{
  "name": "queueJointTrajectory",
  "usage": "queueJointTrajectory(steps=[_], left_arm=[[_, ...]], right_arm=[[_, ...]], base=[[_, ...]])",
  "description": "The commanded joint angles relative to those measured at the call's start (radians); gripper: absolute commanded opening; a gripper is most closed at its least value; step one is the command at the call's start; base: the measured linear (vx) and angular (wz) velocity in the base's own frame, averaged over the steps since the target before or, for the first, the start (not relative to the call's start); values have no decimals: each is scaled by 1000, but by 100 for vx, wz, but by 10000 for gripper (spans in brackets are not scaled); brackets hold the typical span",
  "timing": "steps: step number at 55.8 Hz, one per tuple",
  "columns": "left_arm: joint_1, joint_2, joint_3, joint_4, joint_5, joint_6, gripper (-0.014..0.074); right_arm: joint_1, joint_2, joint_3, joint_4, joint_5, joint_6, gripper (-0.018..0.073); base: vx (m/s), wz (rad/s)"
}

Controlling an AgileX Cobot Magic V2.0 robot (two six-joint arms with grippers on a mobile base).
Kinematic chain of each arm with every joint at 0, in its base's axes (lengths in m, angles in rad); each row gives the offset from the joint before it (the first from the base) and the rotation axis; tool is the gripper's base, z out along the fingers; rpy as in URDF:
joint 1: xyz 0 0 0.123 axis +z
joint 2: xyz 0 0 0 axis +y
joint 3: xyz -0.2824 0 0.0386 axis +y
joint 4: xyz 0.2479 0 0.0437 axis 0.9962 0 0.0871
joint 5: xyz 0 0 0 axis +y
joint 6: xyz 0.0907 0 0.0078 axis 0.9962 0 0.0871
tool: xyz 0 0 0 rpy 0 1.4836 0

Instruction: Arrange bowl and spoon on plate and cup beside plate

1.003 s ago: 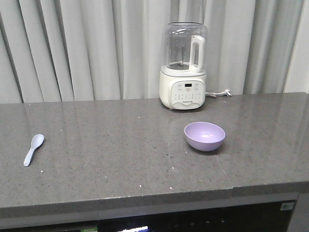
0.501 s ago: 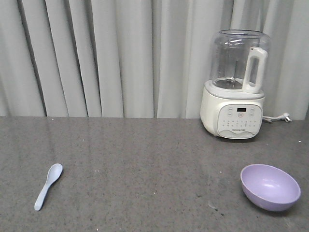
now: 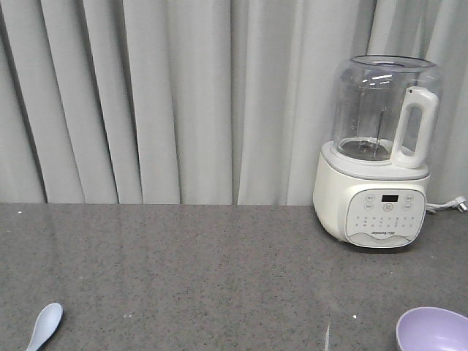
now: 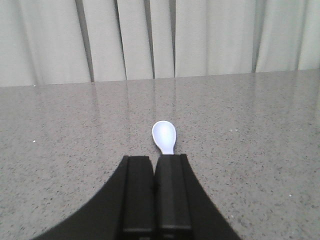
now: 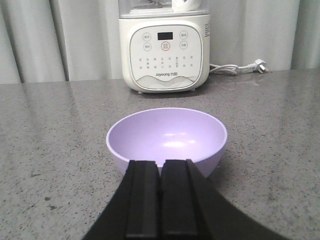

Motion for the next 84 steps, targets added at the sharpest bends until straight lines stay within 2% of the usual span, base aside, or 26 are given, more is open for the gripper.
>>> queueJointTrajectory(steps=[1, 44, 51, 57, 64, 67, 71, 74, 78, 84], left_arm=[[-1, -16, -26, -2, -81, -8, 3], [-1, -16, -26, -2, -81, -8, 3], [-1, -16, -29, -2, -141, -8, 3], [-1, -16, -36, -25, -222, -64, 3], [-1, -16, -51, -73, -315, -156, 3], [-1, -16, -93, -82, -302, -211, 3], [-1, -15, -171, -78, -281, -225, 3], [-1, -6, -248, -54, -267, -214, 3], [-1, 47, -365, -34, -246, -177, 3], [-1, 225, -548, -35, -203, -128, 3]], right_arm=[[-4, -4, 2, -4, -83, -6, -8], [-4, -4, 2, -4, -86, -6, -8], [-4, -4, 2, -2, -110, -6, -8], [-4, -4, 2, -2, -171, -6, -8], [-4, -4, 2, -6, -375, -8, -8], [-4, -4, -1, -12, -482, -14, -8], [-4, -4, -36, -13, -561, -24, -8], [-4, -3, -104, -13, -522, -44, -8], [-4, 29, -224, -13, -395, -77, -8], [-4, 173, -446, -13, -264, -159, -8]], base=[[14, -12], [2, -2], [0, 0], [0, 0], [0, 0], [0, 0], [0, 0], [0, 0], [0, 0], [0, 0]])
